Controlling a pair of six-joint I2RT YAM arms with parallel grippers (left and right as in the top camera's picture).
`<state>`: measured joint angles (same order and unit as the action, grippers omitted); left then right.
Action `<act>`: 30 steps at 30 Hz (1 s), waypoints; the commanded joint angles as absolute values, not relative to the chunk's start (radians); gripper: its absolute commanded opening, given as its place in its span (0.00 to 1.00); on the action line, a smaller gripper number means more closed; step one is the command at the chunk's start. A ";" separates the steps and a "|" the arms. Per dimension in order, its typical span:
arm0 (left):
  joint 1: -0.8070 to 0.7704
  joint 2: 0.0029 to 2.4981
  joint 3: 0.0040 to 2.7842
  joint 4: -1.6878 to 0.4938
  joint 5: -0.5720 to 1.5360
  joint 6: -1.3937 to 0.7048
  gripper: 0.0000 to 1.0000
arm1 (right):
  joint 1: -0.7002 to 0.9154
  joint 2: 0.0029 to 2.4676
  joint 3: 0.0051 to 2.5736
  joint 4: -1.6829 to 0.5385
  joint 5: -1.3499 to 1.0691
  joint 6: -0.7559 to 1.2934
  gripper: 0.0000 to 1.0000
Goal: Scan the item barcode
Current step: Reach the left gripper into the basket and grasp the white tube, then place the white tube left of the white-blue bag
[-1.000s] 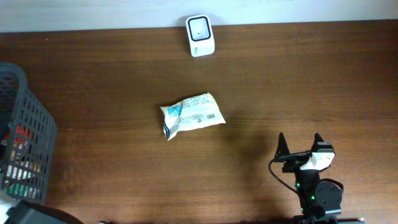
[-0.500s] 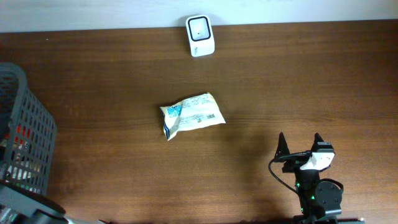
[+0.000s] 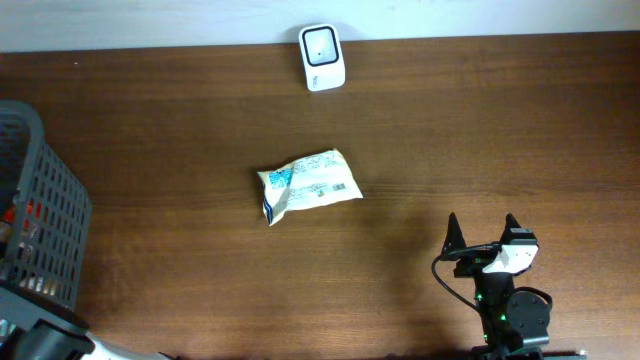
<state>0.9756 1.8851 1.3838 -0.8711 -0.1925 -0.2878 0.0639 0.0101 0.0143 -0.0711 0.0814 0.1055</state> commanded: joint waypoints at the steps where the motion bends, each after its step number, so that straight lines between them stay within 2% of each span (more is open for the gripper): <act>1: 0.977 1.868 1.402 -0.898 -0.198 -0.283 0.00 | 0.059 0.004 0.006 -0.073 0.083 0.110 0.99; 6: 0.977 1.684 1.470 -0.913 -0.190 -0.283 0.00 | 0.059 0.004 0.006 -0.073 0.083 0.110 0.99; 12: 0.969 1.393 1.520 -0.822 0.029 -0.282 0.00 | 0.059 0.004 0.006 -0.073 0.083 0.110 0.99; 16: 0.870 1.262 1.520 -0.721 0.053 -0.182 0.00 | 0.059 0.004 0.006 -0.073 0.083 0.110 0.99; 19: 0.697 1.175 1.520 -0.656 0.030 -0.119 0.00 | 0.059 0.004 0.006 -0.073 0.083 0.110 0.99; 22: 0.524 1.164 1.520 -0.712 0.026 -0.076 0.00 | 0.059 0.004 0.006 -0.073 0.083 0.110 0.99; 25: 0.307 1.230 1.520 -0.877 0.027 -0.074 0.00 | 0.059 0.004 0.006 -0.073 0.083 0.110 0.99; 30: 0.121 1.472 1.519 -1.136 0.038 -0.172 0.00 | 0.059 0.004 0.006 -0.073 0.083 0.110 0.99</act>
